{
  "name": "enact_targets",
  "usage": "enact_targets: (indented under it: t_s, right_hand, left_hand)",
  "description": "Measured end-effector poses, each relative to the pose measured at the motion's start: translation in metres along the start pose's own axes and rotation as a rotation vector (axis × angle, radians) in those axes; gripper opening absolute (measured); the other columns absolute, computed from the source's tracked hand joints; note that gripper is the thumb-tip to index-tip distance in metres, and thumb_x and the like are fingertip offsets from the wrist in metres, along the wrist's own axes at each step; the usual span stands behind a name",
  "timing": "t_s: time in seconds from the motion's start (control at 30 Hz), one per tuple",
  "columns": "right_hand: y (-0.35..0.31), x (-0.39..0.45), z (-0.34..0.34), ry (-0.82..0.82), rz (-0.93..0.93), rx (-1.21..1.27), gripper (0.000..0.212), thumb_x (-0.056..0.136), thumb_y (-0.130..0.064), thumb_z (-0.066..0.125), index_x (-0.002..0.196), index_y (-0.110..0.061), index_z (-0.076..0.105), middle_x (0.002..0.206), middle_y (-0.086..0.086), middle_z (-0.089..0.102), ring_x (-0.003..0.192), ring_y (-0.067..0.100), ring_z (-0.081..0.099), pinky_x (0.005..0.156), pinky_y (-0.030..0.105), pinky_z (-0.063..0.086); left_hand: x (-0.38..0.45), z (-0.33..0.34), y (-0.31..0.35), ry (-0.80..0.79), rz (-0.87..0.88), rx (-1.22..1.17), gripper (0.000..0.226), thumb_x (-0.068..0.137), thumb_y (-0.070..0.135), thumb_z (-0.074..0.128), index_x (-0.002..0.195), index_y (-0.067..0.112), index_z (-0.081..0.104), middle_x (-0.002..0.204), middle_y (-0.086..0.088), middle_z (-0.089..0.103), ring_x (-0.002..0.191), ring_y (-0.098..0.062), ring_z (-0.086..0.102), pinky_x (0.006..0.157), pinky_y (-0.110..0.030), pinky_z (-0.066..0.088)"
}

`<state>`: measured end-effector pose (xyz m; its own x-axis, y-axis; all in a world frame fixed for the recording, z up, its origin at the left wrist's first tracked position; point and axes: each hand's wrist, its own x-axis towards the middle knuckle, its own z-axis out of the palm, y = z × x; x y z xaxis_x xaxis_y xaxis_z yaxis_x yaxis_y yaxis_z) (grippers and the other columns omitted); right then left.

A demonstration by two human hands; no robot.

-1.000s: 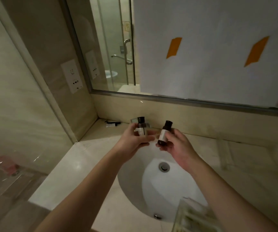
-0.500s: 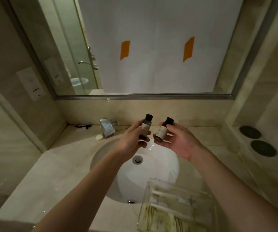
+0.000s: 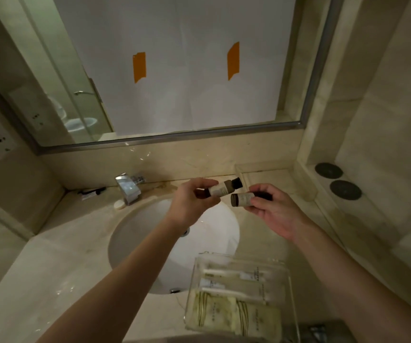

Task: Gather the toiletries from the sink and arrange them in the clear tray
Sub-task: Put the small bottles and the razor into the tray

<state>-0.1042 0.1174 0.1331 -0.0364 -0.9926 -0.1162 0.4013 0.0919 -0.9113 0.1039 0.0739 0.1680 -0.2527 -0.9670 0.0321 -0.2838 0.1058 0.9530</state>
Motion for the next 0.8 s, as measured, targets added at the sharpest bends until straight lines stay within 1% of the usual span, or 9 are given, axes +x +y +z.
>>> enact_targets:
  t_s: [0.13, 0.27, 0.37, 0.4, 0.47, 0.53, 0.63, 0.7, 0.8]
  right_hand:
    - [0.001, -0.013, -0.017, 0.066, -0.022, -0.136, 0.025, 0.083, 0.013, 0.059, 0.097, -0.008, 0.065, 0.111, 0.02, 0.059, 0.106, 0.03, 0.061, 0.09, 0.035, 0.055]
    - [0.006, -0.022, -0.03, 0.138, -0.056, -0.333, 0.026, 0.077, 0.0, 0.073, 0.09, -0.023, 0.071, 0.107, 0.011, 0.064, 0.113, 0.034, 0.059, 0.1, 0.046, 0.049]
    - [0.007, -0.032, -0.031, 0.183, -0.06, -0.403, 0.029, 0.078, 0.001, 0.072, 0.095, -0.022, 0.067, 0.105, 0.005, 0.064, 0.107, 0.025, 0.061, 0.095, 0.036, 0.051]
    - [0.008, -0.034, -0.03, 0.181, -0.059, -0.412, 0.031, 0.079, 0.0, 0.072, 0.099, -0.023, 0.067, 0.108, 0.004, 0.064, 0.107, 0.02, 0.061, 0.093, 0.031, 0.051]
    - [0.01, -0.039, -0.03, 0.156, -0.051, -0.427, 0.036, 0.08, -0.001, 0.071, 0.107, -0.026, 0.067, 0.115, 0.001, 0.064, 0.109, 0.013, 0.061, 0.092, 0.025, 0.05]
    - [0.014, -0.041, -0.029, 0.138, -0.047, -0.442, 0.037, 0.081, -0.002, 0.071, 0.109, -0.025, 0.068, 0.118, -0.001, 0.065, 0.111, 0.01, 0.06, 0.098, 0.027, 0.048]
    - [0.02, -0.043, -0.029, 0.133, -0.048, -0.457, 0.034, 0.081, -0.001, 0.071, 0.11, -0.019, 0.07, 0.115, 0.002, 0.067, 0.11, 0.014, 0.062, 0.101, 0.031, 0.048]
    - [0.023, -0.044, -0.029, 0.139, -0.045, -0.449, 0.034, 0.081, 0.0, 0.07, 0.11, -0.016, 0.07, 0.113, 0.003, 0.067, 0.109, 0.015, 0.062, 0.1, 0.031, 0.048]
    - [0.027, -0.047, -0.029, 0.143, -0.052, -0.439, 0.033, 0.08, 0.001, 0.071, 0.108, -0.014, 0.069, 0.11, 0.003, 0.067, 0.109, 0.017, 0.062, 0.097, 0.029, 0.049]
  left_hand:
    - [-0.003, 0.007, -0.003, -0.039, 0.035, 0.022, 0.038, 0.074, -0.003, 0.075, 0.107, 0.014, 0.067, 0.092, -0.006, 0.068, 0.076, -0.013, 0.064, 0.067, -0.013, 0.054]
    - [-0.007, 0.012, -0.008, -0.049, 0.11, 0.131, 0.038, 0.072, -0.002, 0.077, 0.099, 0.021, 0.065, 0.096, -0.007, 0.067, 0.082, -0.017, 0.064, 0.075, -0.02, 0.054]
    - [-0.012, 0.015, -0.013, -0.033, 0.19, 0.235, 0.045, 0.069, -0.002, 0.077, 0.083, 0.035, 0.056, 0.099, -0.009, 0.065, 0.086, -0.022, 0.064, 0.079, -0.028, 0.056]
    - [-0.013, 0.016, -0.015, -0.027, 0.201, 0.252, 0.045, 0.07, -0.003, 0.076, 0.08, 0.035, 0.053, 0.099, -0.009, 0.064, 0.085, -0.022, 0.064, 0.076, -0.027, 0.055]
    - [-0.017, 0.019, -0.018, -0.02, 0.186, 0.264, 0.039, 0.074, -0.006, 0.071, 0.08, 0.027, 0.051, 0.099, -0.007, 0.064, 0.077, -0.019, 0.06, 0.061, -0.02, 0.049]
    - [-0.02, 0.022, -0.02, -0.025, 0.161, 0.242, 0.036, 0.076, -0.009, 0.066, 0.082, 0.022, 0.05, 0.099, -0.002, 0.065, 0.075, -0.019, 0.059, 0.055, -0.02, 0.045]
    - [-0.025, 0.024, -0.026, -0.062, 0.14, 0.145, 0.042, 0.074, -0.014, 0.063, 0.076, 0.026, 0.049, 0.099, -0.001, 0.069, 0.084, -0.023, 0.064, 0.065, -0.031, 0.053]
    - [-0.029, 0.024, -0.029, -0.087, 0.121, 0.084, 0.041, 0.073, -0.016, 0.061, 0.078, 0.023, 0.049, 0.098, -0.003, 0.069, 0.083, -0.021, 0.063, 0.067, -0.031, 0.052]
    - [-0.034, 0.026, -0.034, -0.136, 0.061, 0.0, 0.036, 0.071, -0.014, 0.067, 0.077, 0.015, 0.049, 0.102, -0.012, 0.068, 0.088, -0.024, 0.065, 0.072, -0.031, 0.053]
